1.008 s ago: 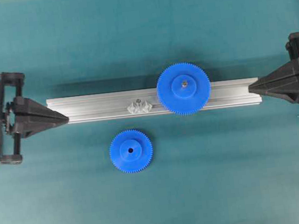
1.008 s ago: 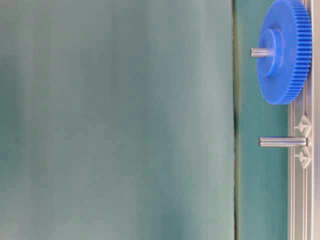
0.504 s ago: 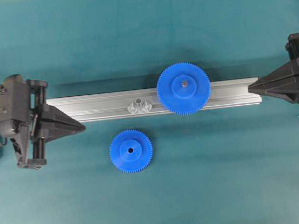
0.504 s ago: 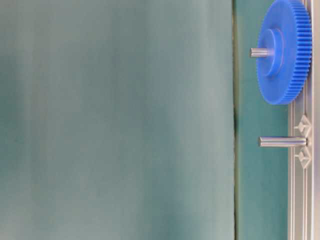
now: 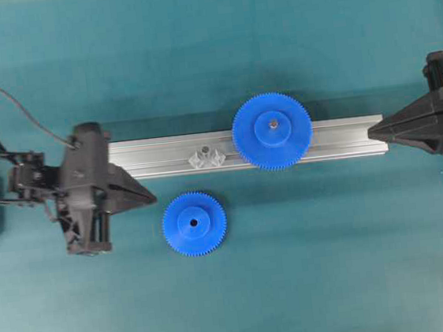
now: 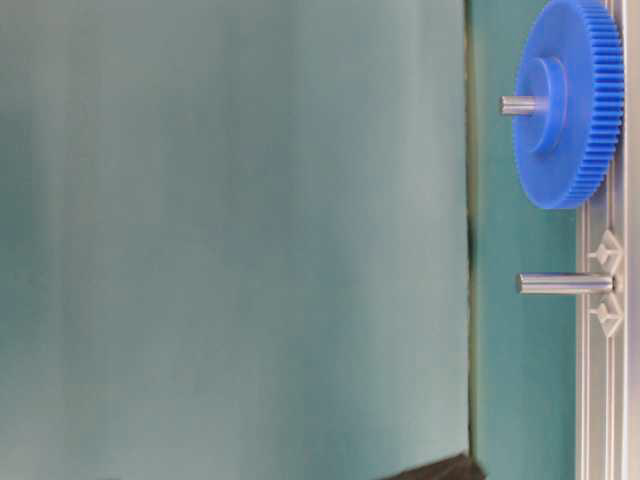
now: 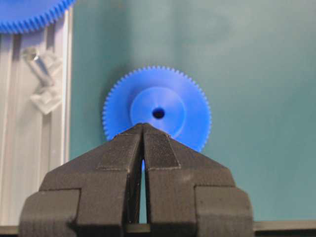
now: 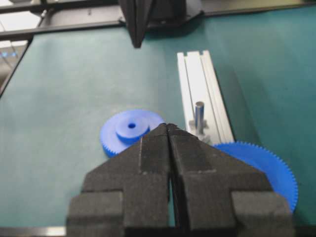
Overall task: Find the location of the shaft and insert the small gear.
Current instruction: 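Move the left gripper toward the small blue gear on the table, then rotate the left gripper vertical and lower it over the small blue gear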
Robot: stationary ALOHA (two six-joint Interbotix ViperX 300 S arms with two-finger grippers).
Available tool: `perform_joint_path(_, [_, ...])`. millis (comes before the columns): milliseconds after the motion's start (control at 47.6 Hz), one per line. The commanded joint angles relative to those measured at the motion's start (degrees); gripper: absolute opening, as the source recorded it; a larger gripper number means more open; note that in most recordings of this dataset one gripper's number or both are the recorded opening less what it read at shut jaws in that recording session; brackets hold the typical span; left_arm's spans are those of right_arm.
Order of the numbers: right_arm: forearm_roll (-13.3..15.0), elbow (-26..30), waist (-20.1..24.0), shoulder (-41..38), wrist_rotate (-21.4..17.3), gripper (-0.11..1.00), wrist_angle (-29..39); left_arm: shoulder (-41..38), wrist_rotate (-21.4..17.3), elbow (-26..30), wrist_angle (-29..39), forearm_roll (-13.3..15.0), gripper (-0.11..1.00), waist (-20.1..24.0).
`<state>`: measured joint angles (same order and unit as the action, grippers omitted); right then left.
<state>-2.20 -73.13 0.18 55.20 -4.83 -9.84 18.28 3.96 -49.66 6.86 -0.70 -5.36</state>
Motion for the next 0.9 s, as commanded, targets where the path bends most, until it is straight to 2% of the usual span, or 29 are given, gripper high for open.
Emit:
perform_joint_path(0, [-0.09, 0.35, -0.18, -0.26, -1.05, -0.02, -0.35, -1.58, 0.09, 2.90, 0.00, -0.09, -0.02, -0.79])
perform_joint_path(273, [-0.09, 0.00, -0.35, 0.18, -1.32, -0.02, -0.62, -7.47, 0.00, 6.94, 1.67, -0.09, -0.02, -1.49])
perform_joint_path(609, [-0.09, -0.70, -0.44, 0.79, -1.41, -0.02, -0.53, -12.92, -0.44, 12.92, 10.37, -0.09, -0.02, -1.49])
perform_joint_path(882, [-0.09, -0.97, -0.44, 1.14, -1.41, -0.02, -0.35, -16.00, -0.62, 16.44, 14.06, -0.09, -0.02, -1.49])
